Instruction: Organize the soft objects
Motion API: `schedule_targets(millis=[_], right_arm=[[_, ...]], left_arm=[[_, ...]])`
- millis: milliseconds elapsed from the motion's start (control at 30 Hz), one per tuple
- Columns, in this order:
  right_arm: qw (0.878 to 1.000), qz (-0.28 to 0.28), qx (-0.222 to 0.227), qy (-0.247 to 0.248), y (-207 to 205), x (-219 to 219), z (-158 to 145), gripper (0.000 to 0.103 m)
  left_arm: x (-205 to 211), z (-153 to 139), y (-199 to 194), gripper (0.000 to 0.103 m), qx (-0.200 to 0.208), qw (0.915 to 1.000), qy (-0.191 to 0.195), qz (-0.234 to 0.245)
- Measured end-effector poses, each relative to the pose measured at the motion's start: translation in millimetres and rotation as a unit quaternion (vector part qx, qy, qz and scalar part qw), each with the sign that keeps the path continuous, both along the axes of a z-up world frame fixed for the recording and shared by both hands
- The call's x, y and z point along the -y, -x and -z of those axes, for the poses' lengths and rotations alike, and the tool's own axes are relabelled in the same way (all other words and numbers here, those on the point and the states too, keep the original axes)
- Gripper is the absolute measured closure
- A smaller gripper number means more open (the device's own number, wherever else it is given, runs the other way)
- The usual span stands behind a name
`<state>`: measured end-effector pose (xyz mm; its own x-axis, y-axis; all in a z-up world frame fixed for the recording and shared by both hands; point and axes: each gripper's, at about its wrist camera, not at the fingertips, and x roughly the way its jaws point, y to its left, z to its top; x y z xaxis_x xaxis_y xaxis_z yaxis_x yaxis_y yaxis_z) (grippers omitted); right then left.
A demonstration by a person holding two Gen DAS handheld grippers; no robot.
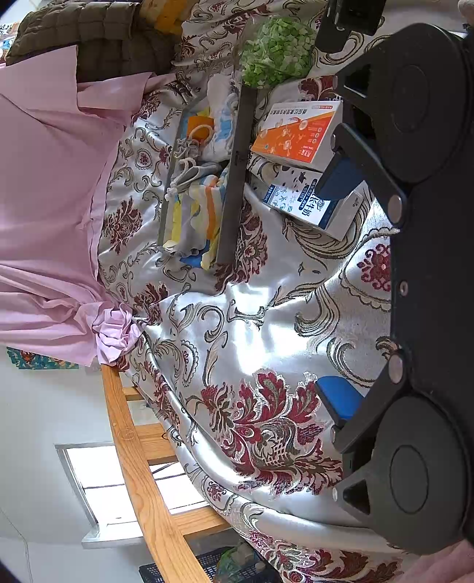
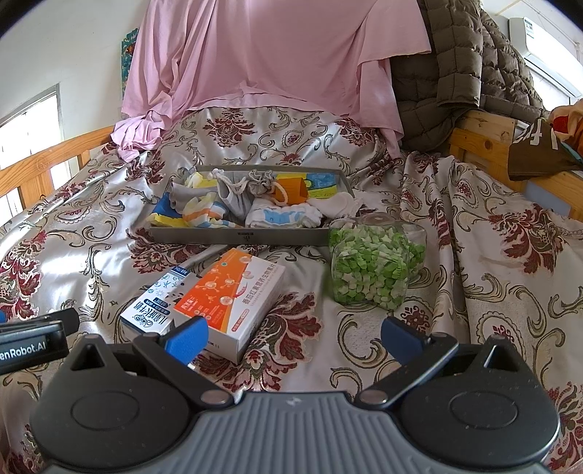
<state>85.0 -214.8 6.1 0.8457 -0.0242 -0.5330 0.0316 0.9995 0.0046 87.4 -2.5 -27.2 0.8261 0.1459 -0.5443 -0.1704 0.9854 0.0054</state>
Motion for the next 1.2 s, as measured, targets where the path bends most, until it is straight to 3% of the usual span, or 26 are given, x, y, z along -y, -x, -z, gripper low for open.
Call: schedule_targets(millis=[800, 1200], right_arm=[[1.000, 0.000, 0.000, -0.001, 0.0, -0.3, -0.3, 0.000], [1.000, 0.000, -0.001, -0.001, 0.4, -0.6, -0.3, 0.000]], left_arm=[[0.6, -6.5, 7.4, 0.001, 0.025, 0.9996, 0.011, 0.009], [0.4, -5.0, 6.5, 0.001, 0.018, 0.9998, 0.009, 0.002]])
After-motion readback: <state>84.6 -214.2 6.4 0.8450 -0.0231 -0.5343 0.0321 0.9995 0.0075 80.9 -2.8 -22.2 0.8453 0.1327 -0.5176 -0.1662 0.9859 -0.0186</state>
